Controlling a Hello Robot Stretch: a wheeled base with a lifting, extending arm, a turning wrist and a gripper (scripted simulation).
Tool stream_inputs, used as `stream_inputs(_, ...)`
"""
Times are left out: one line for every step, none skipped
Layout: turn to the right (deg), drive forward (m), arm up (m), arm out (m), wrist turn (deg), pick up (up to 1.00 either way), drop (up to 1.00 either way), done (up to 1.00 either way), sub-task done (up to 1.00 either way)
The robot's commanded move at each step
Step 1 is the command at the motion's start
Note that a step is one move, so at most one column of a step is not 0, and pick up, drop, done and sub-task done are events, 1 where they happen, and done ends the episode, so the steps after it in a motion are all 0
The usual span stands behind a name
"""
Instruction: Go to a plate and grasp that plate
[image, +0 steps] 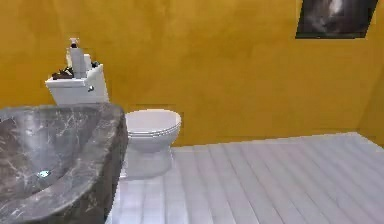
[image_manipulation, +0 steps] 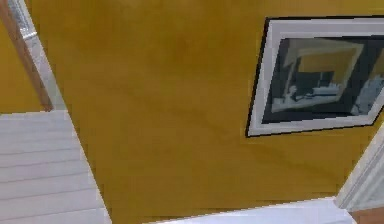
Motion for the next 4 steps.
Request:
stream_inputs(36.0, 0.0, 0.0, 0.0, 0.0, 0.0, 0.0, 0.0, 0.0)
stream_inputs(0.0, 1.0, 0.0, 0.0, 0.0, 0.0, 0.0, 0.0, 0.0)
stream_inputs(24.0, 0.0, 0.0, 0.0, 0.0, 0.0, 0.0, 0.0, 0.0)
stream_inputs(0.0, 0.05, 0.0, 0.0, 0.0, 0.0, 0.0, 0.0, 0.0)
